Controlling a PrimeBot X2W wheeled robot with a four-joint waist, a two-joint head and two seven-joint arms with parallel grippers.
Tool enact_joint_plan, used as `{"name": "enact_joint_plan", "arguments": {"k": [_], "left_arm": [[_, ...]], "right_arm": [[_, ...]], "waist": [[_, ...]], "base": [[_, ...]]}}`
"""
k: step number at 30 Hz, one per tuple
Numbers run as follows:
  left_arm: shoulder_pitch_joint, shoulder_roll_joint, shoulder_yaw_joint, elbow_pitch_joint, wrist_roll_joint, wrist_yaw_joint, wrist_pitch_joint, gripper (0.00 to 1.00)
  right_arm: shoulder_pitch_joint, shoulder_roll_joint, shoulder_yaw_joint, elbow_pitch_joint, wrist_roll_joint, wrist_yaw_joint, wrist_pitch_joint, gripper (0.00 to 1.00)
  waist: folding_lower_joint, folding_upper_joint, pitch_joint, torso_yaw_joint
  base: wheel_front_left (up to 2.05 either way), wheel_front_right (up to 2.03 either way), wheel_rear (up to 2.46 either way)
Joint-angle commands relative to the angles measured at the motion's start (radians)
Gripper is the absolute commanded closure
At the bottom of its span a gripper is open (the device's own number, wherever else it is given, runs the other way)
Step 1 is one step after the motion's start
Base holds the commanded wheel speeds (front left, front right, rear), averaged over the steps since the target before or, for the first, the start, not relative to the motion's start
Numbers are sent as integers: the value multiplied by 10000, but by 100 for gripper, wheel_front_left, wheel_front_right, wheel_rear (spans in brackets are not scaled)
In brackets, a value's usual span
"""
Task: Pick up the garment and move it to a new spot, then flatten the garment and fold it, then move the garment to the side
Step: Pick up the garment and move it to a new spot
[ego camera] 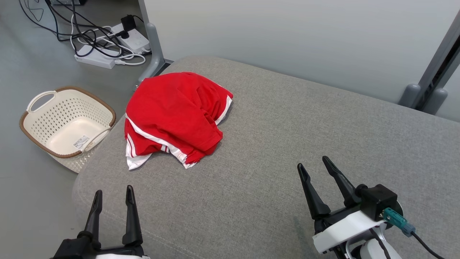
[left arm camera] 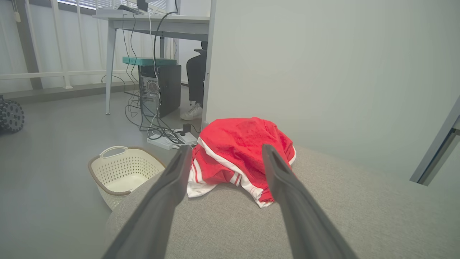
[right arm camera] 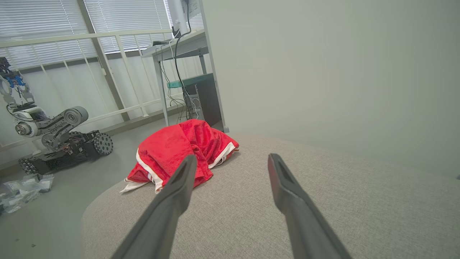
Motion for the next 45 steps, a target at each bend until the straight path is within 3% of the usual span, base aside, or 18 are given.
{"name": "enact_joint_plan", "arguments": {"k": [1,7,12,23,34,45], "left_arm": [[-121,38,4,17,-14,-53,-41,0],[-338,37,-117,148,-190,-136,-41,0],[-1019,34,-270,526,-213,-507,-41,0],[-3685,290,735,1981,-769,-1451,-23,0],[-7141,1763,1181,4025,-1651,-1687,3499,0],[-8783,2624,878,5627,-1280,-1185,5289,0]], "right_arm": [[76,-59,-38,-40,-15,1,-14,0],[85,-77,-348,-306,-300,1,-14,0],[199,-371,-824,-782,-704,1,-13,0],[-414,-1063,-989,-1762,-1038,1,-14,0],[-658,-1423,-1242,-2177,-1000,1,-14,0],[-866,-1444,-1279,-2316,-985,1,-14,0]], "waist": [[0,0,24,3],[0,0,350,17],[0,0,986,17],[0,0,2891,-1146],[0,0,3947,-1995],[0,0,4460,-2453]], "base": [[0,0,0],[0,0,0],[0,0,0],[0,0,0],[0,0,0],[0,0,0]]}}
